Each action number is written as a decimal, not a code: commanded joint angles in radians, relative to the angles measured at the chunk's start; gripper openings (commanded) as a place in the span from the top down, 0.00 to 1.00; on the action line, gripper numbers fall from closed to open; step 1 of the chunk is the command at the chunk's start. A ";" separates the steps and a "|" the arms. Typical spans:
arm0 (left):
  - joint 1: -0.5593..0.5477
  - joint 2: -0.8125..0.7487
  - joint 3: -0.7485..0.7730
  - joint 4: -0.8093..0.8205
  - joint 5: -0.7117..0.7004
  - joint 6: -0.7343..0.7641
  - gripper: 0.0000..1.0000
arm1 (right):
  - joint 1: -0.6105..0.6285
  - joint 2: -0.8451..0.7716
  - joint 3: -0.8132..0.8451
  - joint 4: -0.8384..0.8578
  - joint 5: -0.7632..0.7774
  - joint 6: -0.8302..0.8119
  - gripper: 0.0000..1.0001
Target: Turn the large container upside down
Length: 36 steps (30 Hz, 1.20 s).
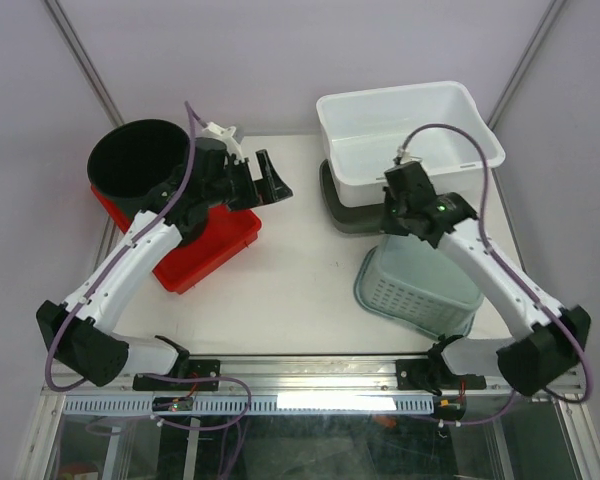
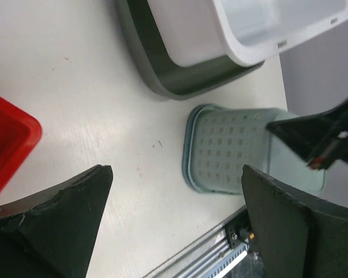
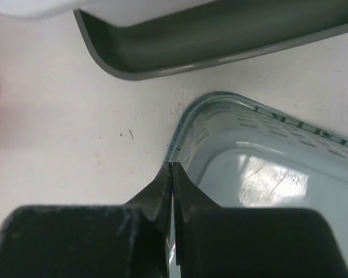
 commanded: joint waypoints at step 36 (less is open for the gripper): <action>-0.131 0.103 0.019 0.065 0.079 0.055 0.01 | -0.262 -0.259 -0.088 -0.228 0.229 0.214 0.64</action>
